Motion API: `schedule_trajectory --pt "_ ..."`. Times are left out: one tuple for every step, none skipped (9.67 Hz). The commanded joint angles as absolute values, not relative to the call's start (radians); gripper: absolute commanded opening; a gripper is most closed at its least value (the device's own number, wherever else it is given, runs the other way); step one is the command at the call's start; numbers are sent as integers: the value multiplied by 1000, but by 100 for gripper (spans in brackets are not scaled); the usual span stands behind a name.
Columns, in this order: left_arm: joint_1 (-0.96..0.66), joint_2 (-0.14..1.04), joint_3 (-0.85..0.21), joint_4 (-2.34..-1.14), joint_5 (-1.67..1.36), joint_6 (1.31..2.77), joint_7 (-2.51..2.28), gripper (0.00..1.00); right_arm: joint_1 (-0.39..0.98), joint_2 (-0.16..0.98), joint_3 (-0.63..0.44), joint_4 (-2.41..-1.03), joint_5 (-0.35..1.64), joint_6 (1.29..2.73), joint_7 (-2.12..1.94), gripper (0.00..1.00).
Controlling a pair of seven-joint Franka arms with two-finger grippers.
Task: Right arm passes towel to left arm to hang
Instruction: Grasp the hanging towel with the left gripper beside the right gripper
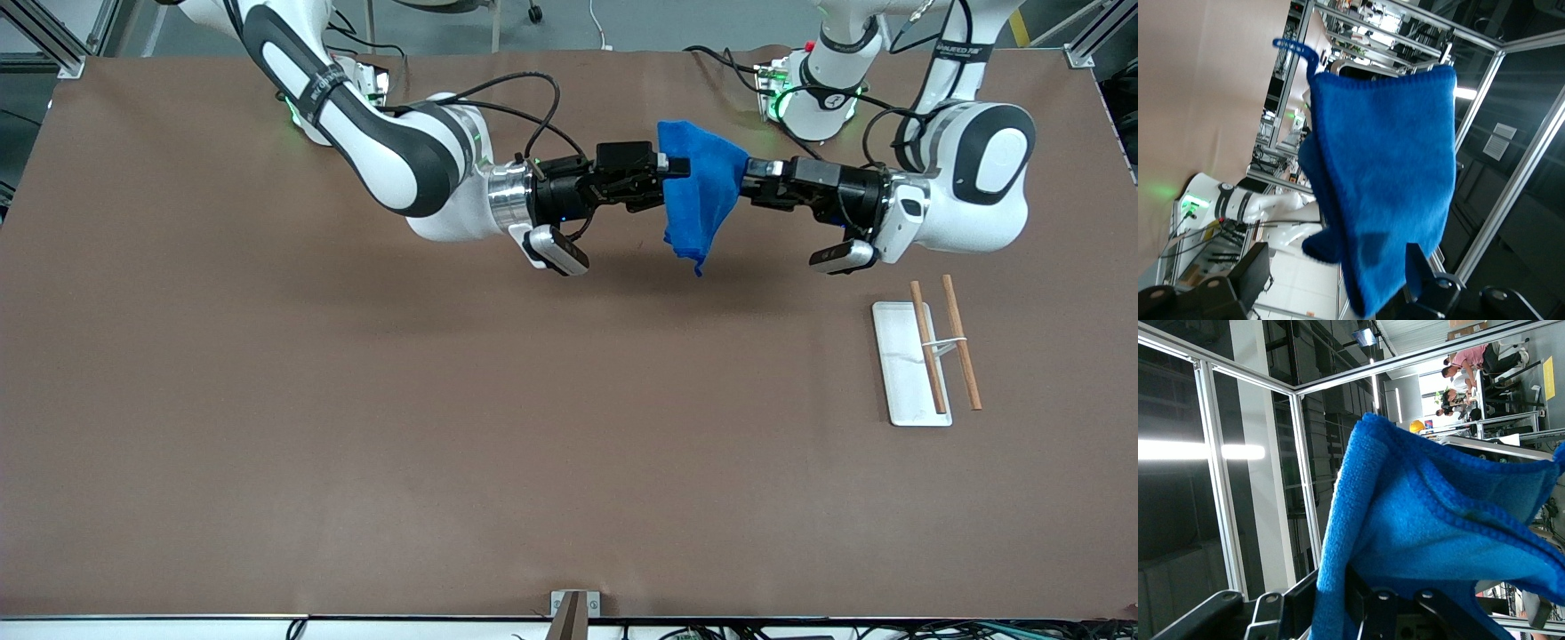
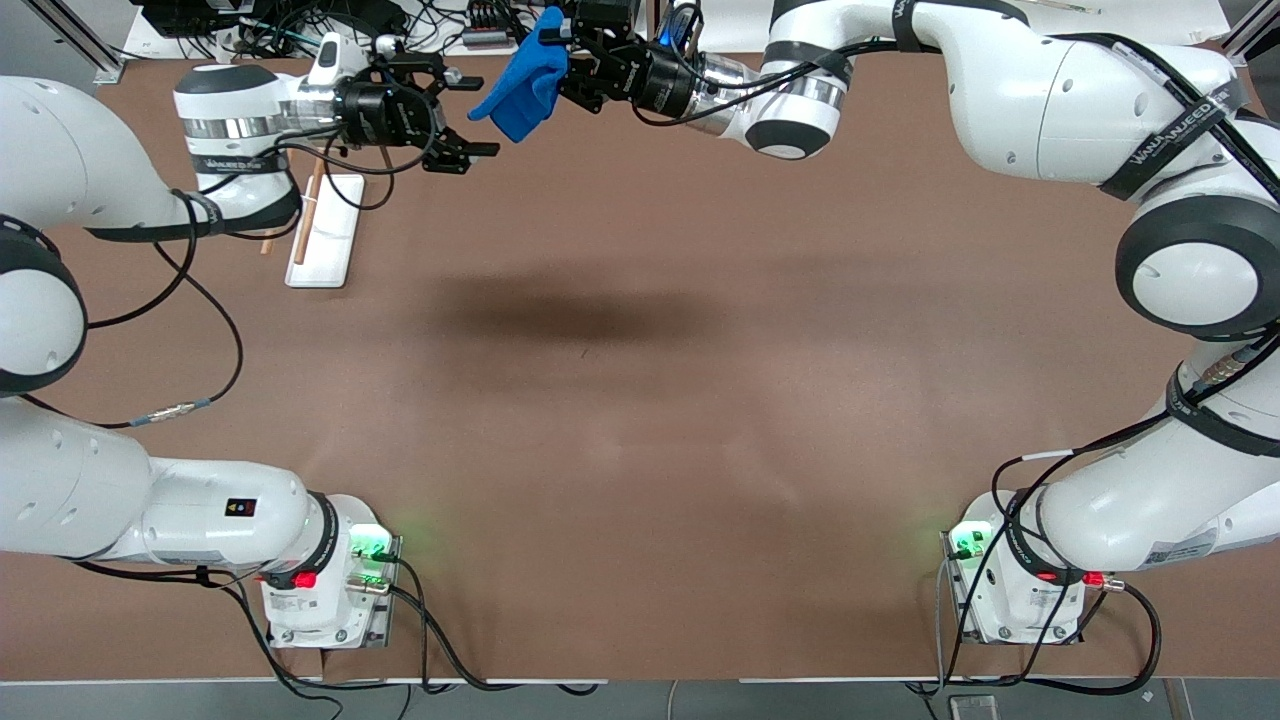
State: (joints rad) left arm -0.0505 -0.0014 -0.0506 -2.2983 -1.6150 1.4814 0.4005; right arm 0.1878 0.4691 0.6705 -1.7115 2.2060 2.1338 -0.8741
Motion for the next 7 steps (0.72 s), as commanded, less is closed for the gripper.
schedule_trajectory --pt "-41 15 -60 -2293 -1650 1519 433 89 192 480 675 -1701 2244 2128 -911 0" --pt "-34 18 -60 -2277 -1654 1522 433 66 192 489 675 -1701 2244 2128 -932 0" --pt "-34 21 -60 -2263 -1654 1544 433 43 190 494 675 -1701 2244 2126 -937 0" --pt "-34 23 -60 -2255 -1654 1557 433 18 190 494 675 -1701 2244 2125 -937 0" --pt "-35 25 -60 -2255 -1652 1557 439 0 190 494 675 -1701 2246 2120 -937 0" --pt "-34 25 -60 -2252 -1651 1559 439 0 190 494 675 -1701 2244 2120 -937 0" --pt "-34 26 -58 -2241 -1648 1559 439 0 190 494 675 -1701 2246 2120 -937 0"
